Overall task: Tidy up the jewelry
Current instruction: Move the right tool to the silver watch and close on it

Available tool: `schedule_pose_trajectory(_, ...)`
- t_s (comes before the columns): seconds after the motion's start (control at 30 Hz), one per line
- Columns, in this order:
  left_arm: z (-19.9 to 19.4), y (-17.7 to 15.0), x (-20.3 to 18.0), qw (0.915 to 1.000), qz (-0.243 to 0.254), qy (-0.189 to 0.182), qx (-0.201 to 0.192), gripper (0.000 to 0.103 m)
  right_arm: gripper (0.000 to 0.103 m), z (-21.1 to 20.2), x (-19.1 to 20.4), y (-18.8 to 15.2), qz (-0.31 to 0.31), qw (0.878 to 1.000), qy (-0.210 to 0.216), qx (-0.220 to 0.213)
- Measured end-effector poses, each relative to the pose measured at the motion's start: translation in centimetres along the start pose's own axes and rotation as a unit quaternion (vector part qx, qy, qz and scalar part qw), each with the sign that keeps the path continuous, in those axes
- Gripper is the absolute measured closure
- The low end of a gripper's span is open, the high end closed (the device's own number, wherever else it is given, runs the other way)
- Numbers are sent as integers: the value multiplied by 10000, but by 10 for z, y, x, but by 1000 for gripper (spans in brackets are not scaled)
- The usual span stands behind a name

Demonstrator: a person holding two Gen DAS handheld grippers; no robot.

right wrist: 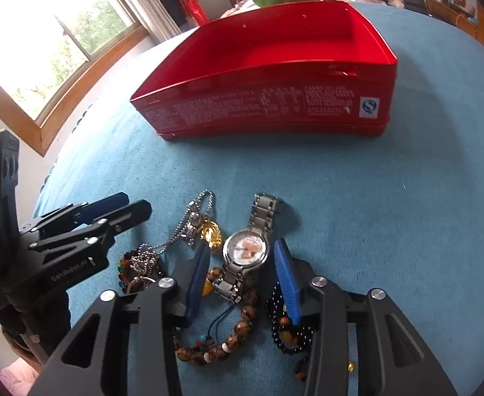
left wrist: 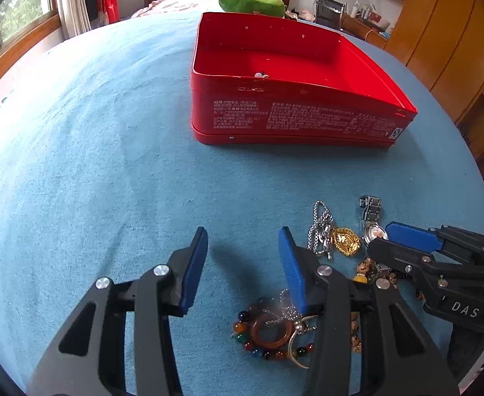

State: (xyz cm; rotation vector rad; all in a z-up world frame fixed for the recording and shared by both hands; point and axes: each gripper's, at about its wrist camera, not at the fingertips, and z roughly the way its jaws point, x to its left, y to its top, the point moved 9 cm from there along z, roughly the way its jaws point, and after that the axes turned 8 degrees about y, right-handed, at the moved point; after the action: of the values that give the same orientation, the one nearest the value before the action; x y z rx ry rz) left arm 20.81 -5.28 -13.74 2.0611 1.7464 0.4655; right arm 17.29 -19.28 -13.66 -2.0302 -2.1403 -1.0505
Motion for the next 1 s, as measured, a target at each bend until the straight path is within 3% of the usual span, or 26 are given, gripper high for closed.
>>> schedule_pose_trajectory(0.23,-2,4,-4,9999,55,-65,-56,58,62,7,3,-4,-250,9992,-298,-48)
schedule_pose_trajectory(0.27,-4,2,-3,9999,57,-72,-57,58,70,7,5,-3,-342,9987,-353,-96)
schedule_pose_trajectory(0.33,-5,-1,-2,9999,61,-83,-49,57,72,8,6,-4,-472,9979,-414,-135)
schedule_pose_trajectory(0.57,-3,-2,-7,9997,163,-173,-42,55,72,-9,-10,8,-217,9990,-88,-369)
schedule_pose_trajectory(0.77,4,-4,-29,9983,554,-157,34,55,72,-30,-25,20,35,9979,144,-628)
schedule_pose_trajectory(0.87,10,-5,-36,9971,760,36,71,55,72,-32,-25,21,45,9977,201,-649)
schedule_pose_trajectory(0.93,11,-6,-42,9958,909,70,55,63,72,-31,-25,21,57,9976,259,-632)
schedule_pose_trajectory(1.0,11,-7,-47,9948,1017,37,56,77,72,-32,-27,20,87,9975,320,-625)
